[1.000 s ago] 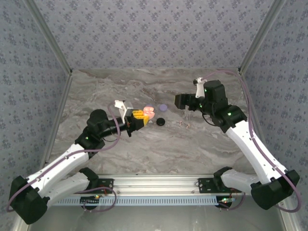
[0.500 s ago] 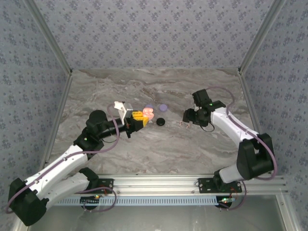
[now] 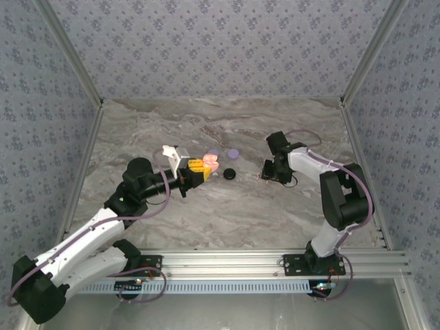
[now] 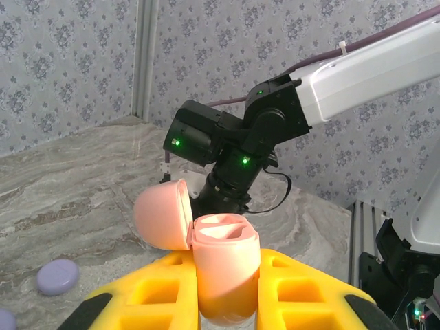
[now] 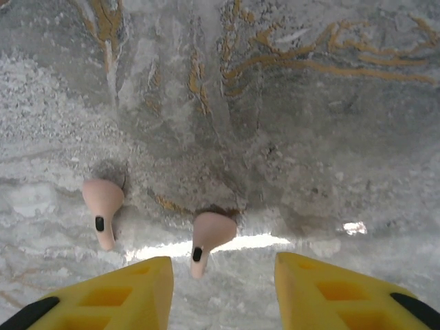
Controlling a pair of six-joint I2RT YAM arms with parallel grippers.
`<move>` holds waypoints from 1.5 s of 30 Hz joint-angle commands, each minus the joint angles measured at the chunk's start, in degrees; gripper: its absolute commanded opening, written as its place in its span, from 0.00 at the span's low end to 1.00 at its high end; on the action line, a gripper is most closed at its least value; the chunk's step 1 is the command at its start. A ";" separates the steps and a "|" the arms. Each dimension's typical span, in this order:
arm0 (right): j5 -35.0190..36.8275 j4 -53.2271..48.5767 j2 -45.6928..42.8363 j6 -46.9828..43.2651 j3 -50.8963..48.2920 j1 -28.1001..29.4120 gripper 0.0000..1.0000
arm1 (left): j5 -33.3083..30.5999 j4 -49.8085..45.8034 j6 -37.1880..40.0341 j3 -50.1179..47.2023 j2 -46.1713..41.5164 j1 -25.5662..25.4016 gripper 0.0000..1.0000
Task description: Insert the wireless bluetooth earbuds into the charging case
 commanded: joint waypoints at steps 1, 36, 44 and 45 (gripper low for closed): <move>0.27 0.99 1.73 0.20 1.94 0.02 0.43 | -0.47 0.39 0.98 0.94 -0.47 -0.39 0.00; 3.42 -0.19 3.91 -3.20 3.71 1.67 0.21 | -0.05 -0.37 0.72 1.85 0.49 -0.39 0.00; 5.70 -2.21 -11.99 -3.63 2.79 4.62 0.21 | 0.34 4.30 -1.17 0.79 1.62 -0.44 0.00; 5.05 -2.41 -14.31 -3.21 2.86 4.96 0.21 | 0.47 4.92 -1.29 0.73 1.71 -0.56 0.00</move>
